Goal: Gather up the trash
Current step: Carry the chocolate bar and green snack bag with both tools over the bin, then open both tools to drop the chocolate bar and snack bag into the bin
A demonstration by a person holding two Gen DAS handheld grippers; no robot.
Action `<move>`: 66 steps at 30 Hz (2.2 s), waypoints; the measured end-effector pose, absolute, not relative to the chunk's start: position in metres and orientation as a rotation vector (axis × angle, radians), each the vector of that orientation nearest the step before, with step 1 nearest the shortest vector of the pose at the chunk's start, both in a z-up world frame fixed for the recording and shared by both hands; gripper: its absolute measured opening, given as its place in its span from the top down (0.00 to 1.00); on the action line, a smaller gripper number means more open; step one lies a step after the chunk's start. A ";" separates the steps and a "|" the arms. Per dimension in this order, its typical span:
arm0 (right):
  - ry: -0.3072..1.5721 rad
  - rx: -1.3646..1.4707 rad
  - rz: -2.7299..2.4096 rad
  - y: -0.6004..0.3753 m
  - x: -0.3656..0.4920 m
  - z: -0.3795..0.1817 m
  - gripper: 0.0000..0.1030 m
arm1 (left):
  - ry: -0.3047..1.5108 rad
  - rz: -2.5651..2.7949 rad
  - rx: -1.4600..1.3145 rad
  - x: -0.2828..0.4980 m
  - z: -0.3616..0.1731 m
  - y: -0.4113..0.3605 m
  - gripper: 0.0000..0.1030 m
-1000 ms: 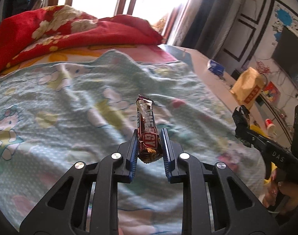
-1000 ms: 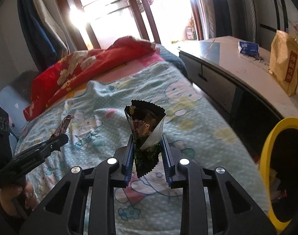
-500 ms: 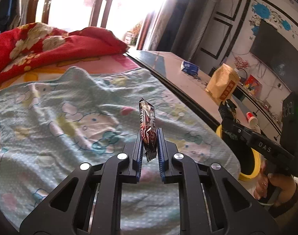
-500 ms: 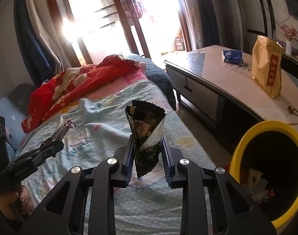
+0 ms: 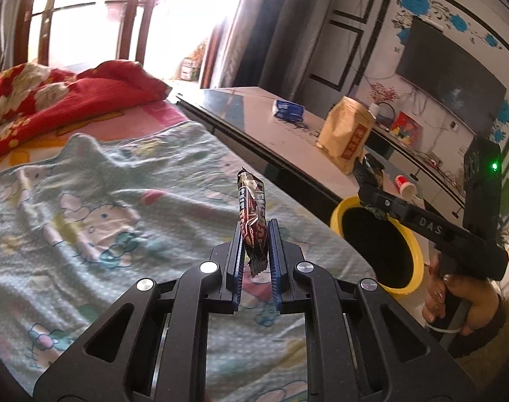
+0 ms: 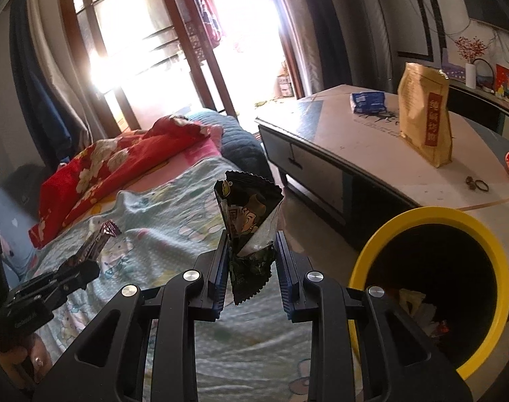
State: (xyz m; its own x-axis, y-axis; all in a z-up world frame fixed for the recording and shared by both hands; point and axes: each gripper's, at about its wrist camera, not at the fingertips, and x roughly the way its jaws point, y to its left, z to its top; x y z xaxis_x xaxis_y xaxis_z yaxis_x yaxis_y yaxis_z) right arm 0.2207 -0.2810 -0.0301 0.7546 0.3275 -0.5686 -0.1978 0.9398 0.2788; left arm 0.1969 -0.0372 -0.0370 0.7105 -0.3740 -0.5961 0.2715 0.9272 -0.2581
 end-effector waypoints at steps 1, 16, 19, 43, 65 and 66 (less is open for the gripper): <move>0.655 0.208 0.284 -0.284 0.220 -0.030 0.76 | 0.692 -0.370 -0.151 0.196 -0.036 -0.042 0.92; 0.645 0.238 0.186 -0.335 0.207 -0.031 0.76 | 0.690 -0.498 -0.091 0.199 -0.030 -0.098 0.92; 0.647 0.245 0.168 -0.344 0.205 -0.033 0.76 | 0.689 -0.519 -0.072 0.199 -0.030 -0.110 0.92; 0.670 0.355 0.002 -0.428 0.185 -0.064 0.74 | 0.715 -0.679 0.068 0.206 -0.044 -0.202 0.92; 0.737 0.425 -0.087 -0.473 0.169 -0.107 0.65 | 0.797 -0.755 0.108 0.228 -0.075 -0.266 0.91; 0.738 0.427 -0.088 -0.474 0.168 -0.108 0.64 | 0.801 -0.757 0.109 0.228 -0.076 -0.269 0.91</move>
State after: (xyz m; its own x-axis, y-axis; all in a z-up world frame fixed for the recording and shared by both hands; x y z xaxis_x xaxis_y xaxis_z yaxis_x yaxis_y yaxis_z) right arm 0.1676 -0.4739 -0.1078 0.7401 0.0710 -0.6687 0.2258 0.9105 0.3465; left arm 0.2283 -0.2687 -0.0759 0.4523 -0.5725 -0.6839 0.6509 0.7361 -0.1857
